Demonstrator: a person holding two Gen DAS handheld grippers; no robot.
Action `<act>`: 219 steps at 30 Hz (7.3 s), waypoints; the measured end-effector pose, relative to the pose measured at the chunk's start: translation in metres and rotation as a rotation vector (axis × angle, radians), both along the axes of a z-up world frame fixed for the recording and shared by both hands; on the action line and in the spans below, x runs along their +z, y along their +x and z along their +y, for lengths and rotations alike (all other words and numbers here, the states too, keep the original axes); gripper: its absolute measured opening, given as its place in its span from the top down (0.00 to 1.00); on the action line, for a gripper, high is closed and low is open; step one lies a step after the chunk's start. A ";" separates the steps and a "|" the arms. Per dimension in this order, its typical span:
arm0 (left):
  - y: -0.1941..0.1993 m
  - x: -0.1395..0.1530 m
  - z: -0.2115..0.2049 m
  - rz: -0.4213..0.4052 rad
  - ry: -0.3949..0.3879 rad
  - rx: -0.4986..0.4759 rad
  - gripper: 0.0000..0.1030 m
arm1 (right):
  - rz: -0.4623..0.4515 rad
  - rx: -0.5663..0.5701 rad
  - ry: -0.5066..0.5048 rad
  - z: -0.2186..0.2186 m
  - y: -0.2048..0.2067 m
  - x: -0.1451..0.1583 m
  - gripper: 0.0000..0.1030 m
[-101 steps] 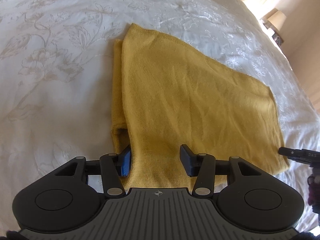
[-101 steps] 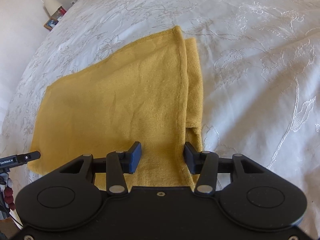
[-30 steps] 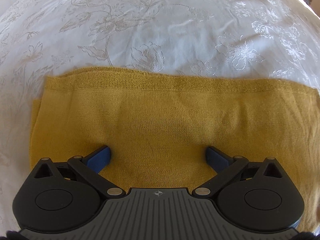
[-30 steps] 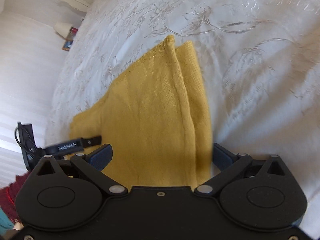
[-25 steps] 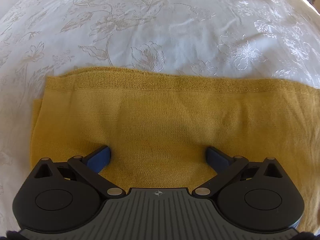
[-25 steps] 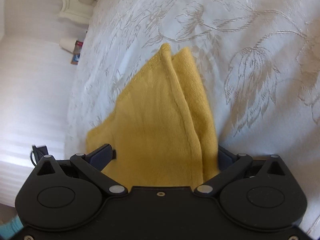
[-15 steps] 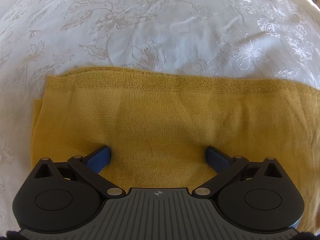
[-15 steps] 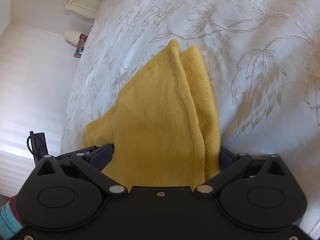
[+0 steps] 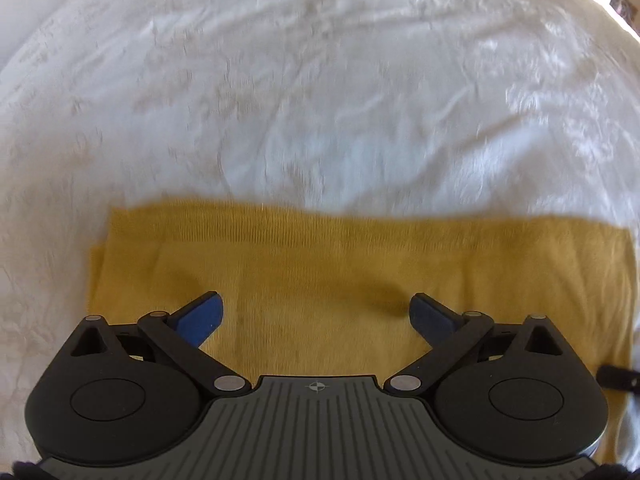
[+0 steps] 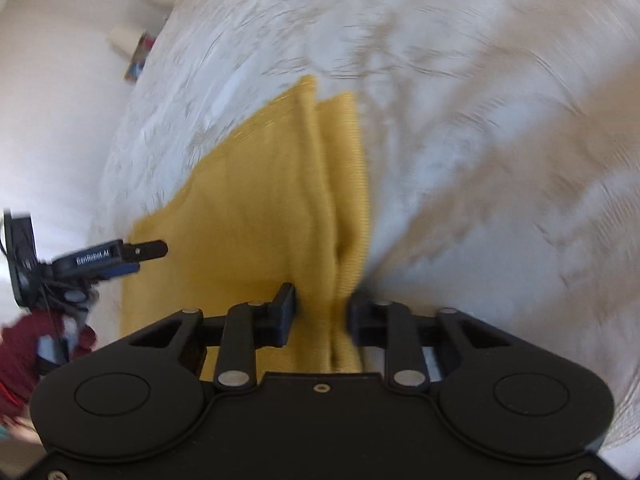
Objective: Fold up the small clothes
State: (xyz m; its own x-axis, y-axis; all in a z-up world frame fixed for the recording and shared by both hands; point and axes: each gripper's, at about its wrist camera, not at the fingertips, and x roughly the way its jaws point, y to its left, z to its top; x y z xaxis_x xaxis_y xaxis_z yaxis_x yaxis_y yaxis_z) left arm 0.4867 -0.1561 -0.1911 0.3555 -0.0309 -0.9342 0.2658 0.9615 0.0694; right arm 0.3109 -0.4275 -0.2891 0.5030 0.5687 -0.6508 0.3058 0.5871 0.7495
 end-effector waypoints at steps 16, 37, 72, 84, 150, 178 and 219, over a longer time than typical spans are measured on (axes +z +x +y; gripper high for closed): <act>-0.007 0.005 -0.011 -0.009 0.002 -0.051 0.02 | -0.011 -0.031 0.062 -0.011 -0.012 -0.006 0.70; -0.109 0.014 0.061 0.092 -0.141 -0.077 0.02 | -0.041 0.094 -0.229 0.041 0.002 0.065 0.77; -0.093 0.035 0.296 0.089 -0.280 0.072 0.02 | -0.062 0.393 -0.346 0.364 0.099 0.106 0.57; -0.068 0.044 0.282 0.069 -0.293 0.045 0.01 | -0.172 0.286 -0.327 0.313 0.068 0.136 0.49; 0.054 -0.003 0.168 0.222 -0.480 -0.062 0.91 | -0.420 0.615 -0.760 0.402 -0.004 0.128 0.90; 0.007 0.043 0.208 -0.042 -0.316 -0.153 0.20 | -0.315 0.362 -0.573 0.319 -0.002 0.129 0.00; -0.017 -0.018 0.215 0.136 -0.482 -0.118 0.06 | -0.080 0.179 -0.100 0.199 0.095 0.038 0.01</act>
State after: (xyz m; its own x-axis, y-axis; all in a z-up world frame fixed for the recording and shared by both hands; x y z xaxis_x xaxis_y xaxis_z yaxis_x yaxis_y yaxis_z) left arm 0.4694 0.0593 -0.2090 0.2002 -0.5020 -0.8414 0.3500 0.8388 -0.4171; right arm 0.4060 -0.2281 -0.2515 0.4522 0.5884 -0.6703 0.1315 0.6993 0.7026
